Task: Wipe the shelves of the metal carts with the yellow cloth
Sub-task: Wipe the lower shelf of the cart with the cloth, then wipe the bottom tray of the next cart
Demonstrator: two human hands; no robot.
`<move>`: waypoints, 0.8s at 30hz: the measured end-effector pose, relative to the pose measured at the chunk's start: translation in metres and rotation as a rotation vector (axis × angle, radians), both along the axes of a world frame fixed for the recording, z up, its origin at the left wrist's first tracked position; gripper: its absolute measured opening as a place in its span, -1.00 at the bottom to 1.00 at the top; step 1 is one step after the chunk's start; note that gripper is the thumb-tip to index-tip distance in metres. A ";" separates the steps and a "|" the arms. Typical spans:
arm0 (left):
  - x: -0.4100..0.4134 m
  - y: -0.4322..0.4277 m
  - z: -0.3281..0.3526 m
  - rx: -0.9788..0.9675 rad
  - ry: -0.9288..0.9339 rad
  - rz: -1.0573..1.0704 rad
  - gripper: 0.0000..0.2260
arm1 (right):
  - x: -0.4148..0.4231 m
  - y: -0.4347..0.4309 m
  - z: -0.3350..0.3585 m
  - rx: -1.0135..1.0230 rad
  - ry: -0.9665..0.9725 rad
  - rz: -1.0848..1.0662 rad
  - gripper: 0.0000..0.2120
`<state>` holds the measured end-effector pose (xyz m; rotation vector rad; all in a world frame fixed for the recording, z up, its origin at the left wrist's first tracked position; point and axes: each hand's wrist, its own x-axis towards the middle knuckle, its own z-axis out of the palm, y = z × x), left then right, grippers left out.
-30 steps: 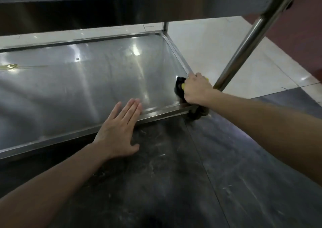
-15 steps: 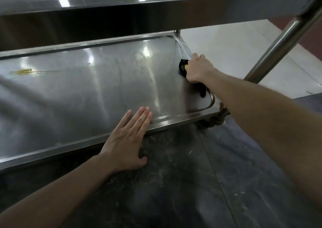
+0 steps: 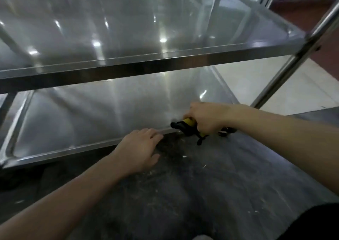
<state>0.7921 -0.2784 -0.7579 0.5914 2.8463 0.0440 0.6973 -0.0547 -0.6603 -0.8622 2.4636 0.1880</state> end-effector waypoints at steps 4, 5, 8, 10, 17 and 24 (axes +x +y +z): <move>0.033 -0.064 0.046 -0.064 -0.109 0.150 -0.58 | 0.033 -0.058 -0.001 -0.138 -0.049 0.098 -0.64; 0.035 -0.075 0.053 -0.072 -0.121 0.180 -0.65 | 0.038 -0.071 -0.005 -0.175 -0.049 0.133 -0.61; 0.041 -0.094 0.080 0.098 -0.092 0.406 -0.76 | 0.058 -0.097 -0.008 -0.216 -0.001 0.217 -0.49; 0.052 -0.100 0.103 0.298 -0.191 0.624 -0.65 | 0.081 -0.105 -0.002 -0.287 0.005 0.217 -0.41; 0.140 -0.099 0.186 1.267 -0.910 1.346 -0.34 | 0.188 -0.102 0.090 -0.490 -0.073 0.102 -0.29; 0.178 -0.049 0.389 1.370 -0.606 1.137 -0.83 | 0.231 -0.059 0.309 -0.740 -0.239 -0.143 -0.32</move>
